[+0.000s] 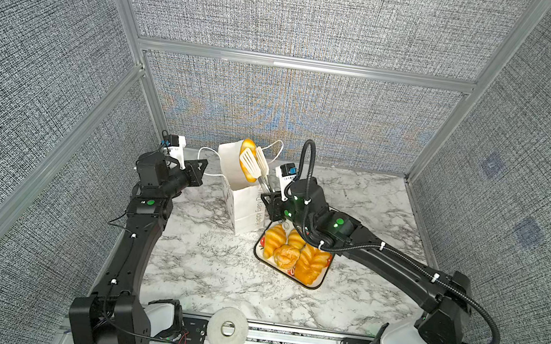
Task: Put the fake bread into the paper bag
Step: 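Lower the croissant into the bag and open the tongs with the right gripper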
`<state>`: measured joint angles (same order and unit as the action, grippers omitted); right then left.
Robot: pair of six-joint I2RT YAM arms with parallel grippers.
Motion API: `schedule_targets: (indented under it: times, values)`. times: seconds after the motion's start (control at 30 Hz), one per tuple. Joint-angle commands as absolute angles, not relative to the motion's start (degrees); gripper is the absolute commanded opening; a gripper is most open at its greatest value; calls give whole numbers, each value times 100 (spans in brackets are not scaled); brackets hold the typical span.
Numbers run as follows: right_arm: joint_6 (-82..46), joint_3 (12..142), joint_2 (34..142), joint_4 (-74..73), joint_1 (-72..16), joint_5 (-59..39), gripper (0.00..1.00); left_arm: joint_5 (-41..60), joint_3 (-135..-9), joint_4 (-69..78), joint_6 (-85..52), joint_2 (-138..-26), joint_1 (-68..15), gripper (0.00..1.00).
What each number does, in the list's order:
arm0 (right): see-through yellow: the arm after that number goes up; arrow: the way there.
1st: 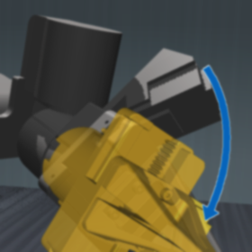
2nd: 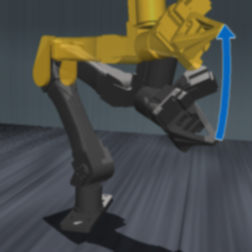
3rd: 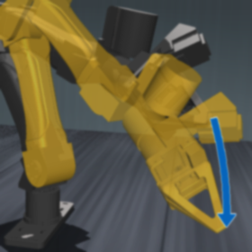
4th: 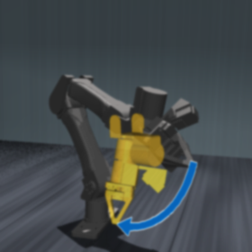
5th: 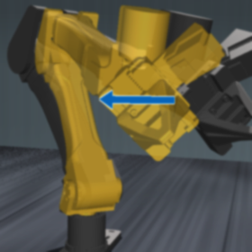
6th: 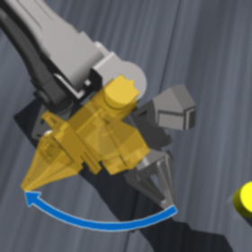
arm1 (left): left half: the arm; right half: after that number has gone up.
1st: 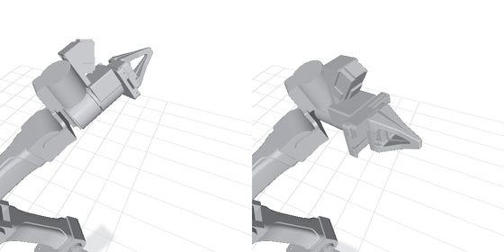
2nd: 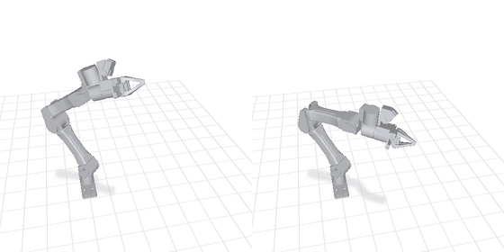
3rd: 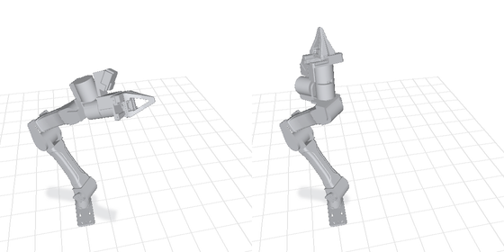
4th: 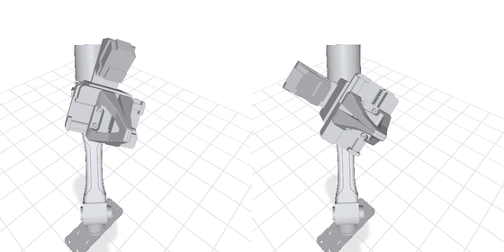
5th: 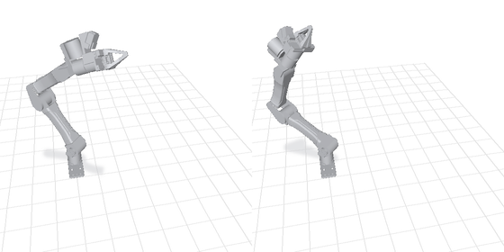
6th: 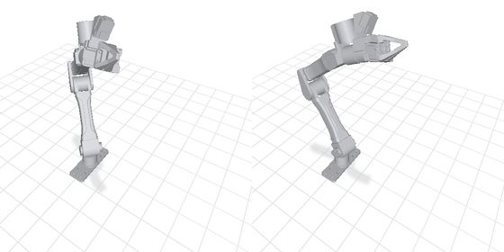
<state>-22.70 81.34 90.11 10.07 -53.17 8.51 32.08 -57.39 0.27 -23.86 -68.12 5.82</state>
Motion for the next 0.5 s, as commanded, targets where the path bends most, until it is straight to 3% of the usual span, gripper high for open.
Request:
schedule_targets:
  times: [0.0, 0.47]
  values:
    - [-2404, 8068, 8978, 720, -5319, 773, 34, 3253, -5748, 73, -2320, -6816, 598, 0]
    - [-2522, 7827, 8921, 711, -5324, 720, 39, 3248, -5748, 62, -2312, -6827, 600, 0]
